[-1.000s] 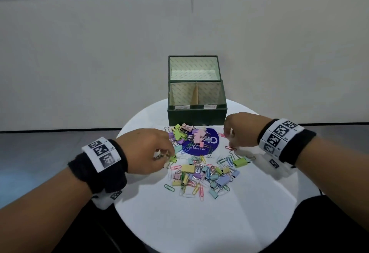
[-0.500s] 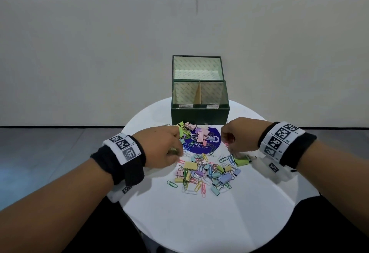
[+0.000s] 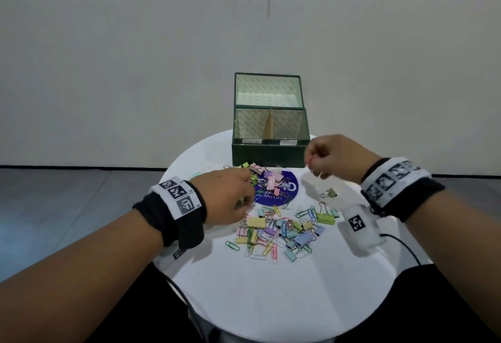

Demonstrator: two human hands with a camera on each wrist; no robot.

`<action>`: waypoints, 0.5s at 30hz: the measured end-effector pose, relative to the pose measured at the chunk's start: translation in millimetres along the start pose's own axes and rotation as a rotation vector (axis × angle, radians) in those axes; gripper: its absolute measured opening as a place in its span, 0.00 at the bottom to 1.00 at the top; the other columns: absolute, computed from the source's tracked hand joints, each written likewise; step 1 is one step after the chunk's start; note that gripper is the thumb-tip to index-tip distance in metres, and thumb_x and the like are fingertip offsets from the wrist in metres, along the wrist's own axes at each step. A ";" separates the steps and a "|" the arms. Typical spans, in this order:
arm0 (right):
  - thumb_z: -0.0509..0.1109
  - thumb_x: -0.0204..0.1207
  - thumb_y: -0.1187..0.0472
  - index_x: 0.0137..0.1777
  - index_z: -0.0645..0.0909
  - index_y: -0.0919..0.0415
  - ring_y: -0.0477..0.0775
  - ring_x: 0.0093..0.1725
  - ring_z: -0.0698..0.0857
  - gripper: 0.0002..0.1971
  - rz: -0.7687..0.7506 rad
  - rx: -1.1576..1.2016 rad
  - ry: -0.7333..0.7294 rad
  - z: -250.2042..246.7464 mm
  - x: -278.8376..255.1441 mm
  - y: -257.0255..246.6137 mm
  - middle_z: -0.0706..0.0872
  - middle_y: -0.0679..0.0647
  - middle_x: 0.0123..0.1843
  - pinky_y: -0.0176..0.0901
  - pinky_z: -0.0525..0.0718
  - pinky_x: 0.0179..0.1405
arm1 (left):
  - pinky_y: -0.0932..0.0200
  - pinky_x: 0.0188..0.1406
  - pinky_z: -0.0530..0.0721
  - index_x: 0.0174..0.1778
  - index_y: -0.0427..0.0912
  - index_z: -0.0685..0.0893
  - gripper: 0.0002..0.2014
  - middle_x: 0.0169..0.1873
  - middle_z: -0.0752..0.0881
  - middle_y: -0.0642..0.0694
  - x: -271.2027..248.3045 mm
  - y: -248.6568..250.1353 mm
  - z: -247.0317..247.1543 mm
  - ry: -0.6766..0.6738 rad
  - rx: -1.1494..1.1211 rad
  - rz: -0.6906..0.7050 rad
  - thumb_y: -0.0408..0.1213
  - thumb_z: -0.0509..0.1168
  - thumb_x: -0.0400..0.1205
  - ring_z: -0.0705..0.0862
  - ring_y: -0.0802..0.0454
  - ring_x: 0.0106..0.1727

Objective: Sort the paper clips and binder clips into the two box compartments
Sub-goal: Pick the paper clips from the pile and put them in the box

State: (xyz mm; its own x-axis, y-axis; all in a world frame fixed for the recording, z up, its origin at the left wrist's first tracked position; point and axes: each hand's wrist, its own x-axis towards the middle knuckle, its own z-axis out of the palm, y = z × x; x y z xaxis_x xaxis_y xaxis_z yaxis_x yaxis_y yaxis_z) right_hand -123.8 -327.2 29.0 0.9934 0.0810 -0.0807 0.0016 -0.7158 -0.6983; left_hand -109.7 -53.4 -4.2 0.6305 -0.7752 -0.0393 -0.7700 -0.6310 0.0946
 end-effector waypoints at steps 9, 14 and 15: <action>0.58 0.73 0.66 0.37 0.73 0.58 0.48 0.27 0.70 0.06 0.320 1.107 0.052 -14.7 -14.2 5.0 0.75 0.54 0.34 0.33 0.64 0.17 | 0.59 0.44 0.82 0.47 0.57 0.88 0.05 0.46 0.75 0.57 1.4 0.9 -0.6 -0.021 0.028 0.003 0.49 0.67 0.80 0.75 0.58 0.46; 0.68 0.80 0.65 0.39 0.82 0.59 0.48 0.23 0.66 0.08 0.238 0.449 -0.126 7.7 -22.9 3.4 0.74 0.50 0.27 0.38 0.63 0.20 | 0.56 0.47 0.84 0.51 0.58 0.87 0.07 0.46 0.74 0.58 -1.3 1.8 -1.5 -0.030 0.018 -0.033 0.49 0.67 0.79 0.77 0.57 0.48; 0.71 0.79 0.62 0.40 0.86 0.55 0.45 0.22 0.68 0.06 0.149 0.128 -0.178 11.1 -25.7 2.4 0.76 0.45 0.25 0.37 0.66 0.22 | 0.58 0.47 0.84 0.52 0.58 0.87 0.08 0.46 0.74 0.59 -1.4 2.1 -1.8 -0.034 0.013 -0.030 0.50 0.68 0.79 0.77 0.57 0.48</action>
State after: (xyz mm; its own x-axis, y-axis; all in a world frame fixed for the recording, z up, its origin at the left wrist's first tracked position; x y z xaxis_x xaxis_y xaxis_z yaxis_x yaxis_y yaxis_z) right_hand -150.6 -323.3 21.5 0.9459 0.1096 -0.3055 -0.1694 -0.6363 -0.7526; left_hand -112.0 -53.5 -2.1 0.6500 -0.7562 -0.0758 -0.7520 -0.6544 0.0796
